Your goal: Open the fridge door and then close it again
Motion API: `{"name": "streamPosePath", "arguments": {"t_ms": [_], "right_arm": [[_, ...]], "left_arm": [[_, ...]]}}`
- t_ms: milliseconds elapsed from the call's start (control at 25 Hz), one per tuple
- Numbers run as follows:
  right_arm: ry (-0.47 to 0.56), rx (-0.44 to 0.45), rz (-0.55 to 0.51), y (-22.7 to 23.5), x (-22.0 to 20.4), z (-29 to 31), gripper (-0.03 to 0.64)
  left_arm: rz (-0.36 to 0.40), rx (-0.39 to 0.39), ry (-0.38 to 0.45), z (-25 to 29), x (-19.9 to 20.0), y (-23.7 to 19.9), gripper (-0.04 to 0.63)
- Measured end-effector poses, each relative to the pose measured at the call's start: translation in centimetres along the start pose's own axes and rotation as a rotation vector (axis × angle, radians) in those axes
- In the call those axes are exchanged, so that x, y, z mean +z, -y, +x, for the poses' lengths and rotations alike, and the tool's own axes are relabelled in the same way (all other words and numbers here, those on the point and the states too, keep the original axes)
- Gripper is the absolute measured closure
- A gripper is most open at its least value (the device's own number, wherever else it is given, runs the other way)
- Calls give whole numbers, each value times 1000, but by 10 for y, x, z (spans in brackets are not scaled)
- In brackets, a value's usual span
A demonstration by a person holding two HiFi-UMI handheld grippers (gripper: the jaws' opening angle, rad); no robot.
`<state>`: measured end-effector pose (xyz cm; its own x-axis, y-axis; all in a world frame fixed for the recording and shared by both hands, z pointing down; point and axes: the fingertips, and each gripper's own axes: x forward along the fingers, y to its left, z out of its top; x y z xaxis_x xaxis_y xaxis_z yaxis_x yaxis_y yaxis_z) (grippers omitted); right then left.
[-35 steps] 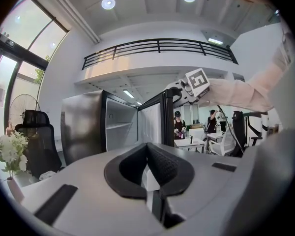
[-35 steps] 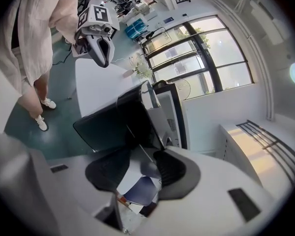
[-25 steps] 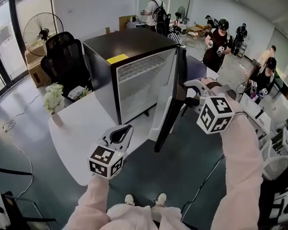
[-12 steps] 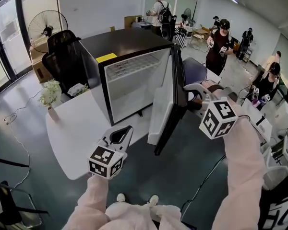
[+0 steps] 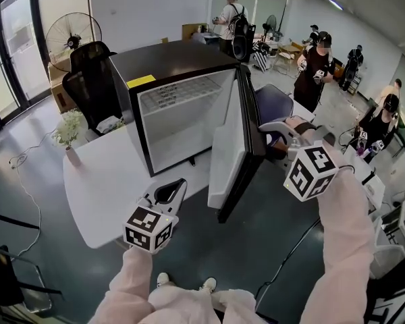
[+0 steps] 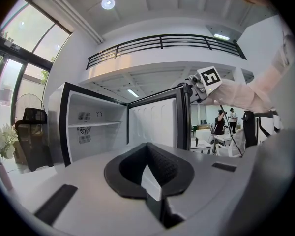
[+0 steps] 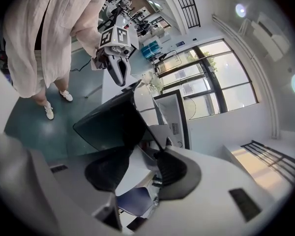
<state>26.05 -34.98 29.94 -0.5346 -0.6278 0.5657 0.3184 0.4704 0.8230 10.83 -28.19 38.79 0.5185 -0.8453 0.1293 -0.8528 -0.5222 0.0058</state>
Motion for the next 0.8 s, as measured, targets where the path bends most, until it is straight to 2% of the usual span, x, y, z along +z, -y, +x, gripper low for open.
{"name": "streamPosePath", "arguments": {"t_ms": [280, 800], "right_arm": [[50, 8, -33, -5, -30, -31, 446], [112, 17, -81, -13, -53, -28, 445]], "left_arm": [[-8, 26, 6, 14, 12, 25, 584], [-13, 86, 5, 30, -1, 21, 585]]}}
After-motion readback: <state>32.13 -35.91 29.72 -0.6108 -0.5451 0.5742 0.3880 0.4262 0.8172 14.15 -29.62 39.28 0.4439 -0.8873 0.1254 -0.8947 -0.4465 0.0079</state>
